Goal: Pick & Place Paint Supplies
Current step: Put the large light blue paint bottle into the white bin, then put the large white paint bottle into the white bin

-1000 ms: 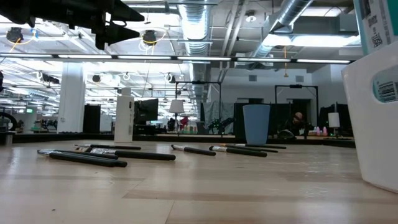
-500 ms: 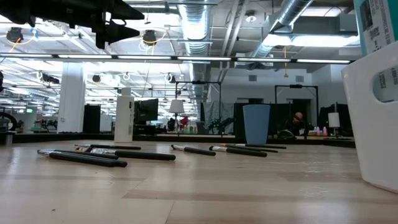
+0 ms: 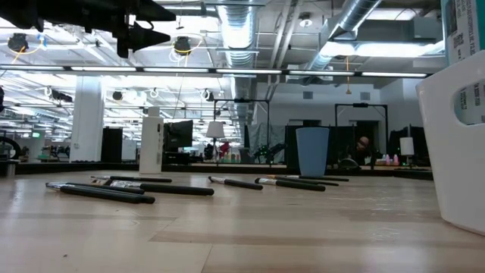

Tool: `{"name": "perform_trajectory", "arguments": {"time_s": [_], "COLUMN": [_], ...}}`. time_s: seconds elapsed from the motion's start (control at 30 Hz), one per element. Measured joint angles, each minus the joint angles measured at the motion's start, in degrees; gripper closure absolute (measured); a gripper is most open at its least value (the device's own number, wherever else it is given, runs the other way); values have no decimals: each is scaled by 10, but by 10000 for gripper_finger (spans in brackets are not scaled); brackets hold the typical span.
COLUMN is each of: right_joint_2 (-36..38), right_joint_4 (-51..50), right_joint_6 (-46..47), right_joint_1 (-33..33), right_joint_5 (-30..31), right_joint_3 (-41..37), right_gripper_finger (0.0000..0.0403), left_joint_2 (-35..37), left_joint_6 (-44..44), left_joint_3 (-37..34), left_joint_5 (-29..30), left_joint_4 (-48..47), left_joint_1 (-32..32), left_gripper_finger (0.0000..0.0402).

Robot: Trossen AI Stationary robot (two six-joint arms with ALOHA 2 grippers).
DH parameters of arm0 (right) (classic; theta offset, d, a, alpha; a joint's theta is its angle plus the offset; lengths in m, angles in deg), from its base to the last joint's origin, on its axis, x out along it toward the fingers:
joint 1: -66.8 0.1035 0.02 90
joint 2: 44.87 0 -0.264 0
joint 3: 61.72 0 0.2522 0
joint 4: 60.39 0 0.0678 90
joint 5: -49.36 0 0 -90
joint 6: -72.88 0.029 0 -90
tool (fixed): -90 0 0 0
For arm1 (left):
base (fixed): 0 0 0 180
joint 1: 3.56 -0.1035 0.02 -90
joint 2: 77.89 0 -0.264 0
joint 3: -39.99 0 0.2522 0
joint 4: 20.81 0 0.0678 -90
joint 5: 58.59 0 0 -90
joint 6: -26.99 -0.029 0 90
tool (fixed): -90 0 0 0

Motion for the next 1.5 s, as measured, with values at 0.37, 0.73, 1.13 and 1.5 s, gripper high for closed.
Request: {"name": "perform_trajectory", "arguments": {"time_s": [0.37,0.73,1.13,1.5], "right_joint_2": [98,233,281,280], "right_joint_4": [-51,-193,-214,-213], "right_joint_6": [-15,-15,-76,-76], "right_joint_1": [-19,-92,-159,-216], "right_joint_5": [1,1,1,-44], "right_joint_3": [5,5,5,5], "right_gripper_finger": [145,145,145,145], "left_joint_2": [-14,-30,7,9], "left_joint_6": [-48,3,46,24], "left_joint_3": [126,201,10,-112], "left_joint_5": [79,185,117,147], "left_joint_4": [-196,-451,-289,-143], "left_joint_1": [0,-63,-130,-132], "left_gripper_finger": [121,96,80,79]}}
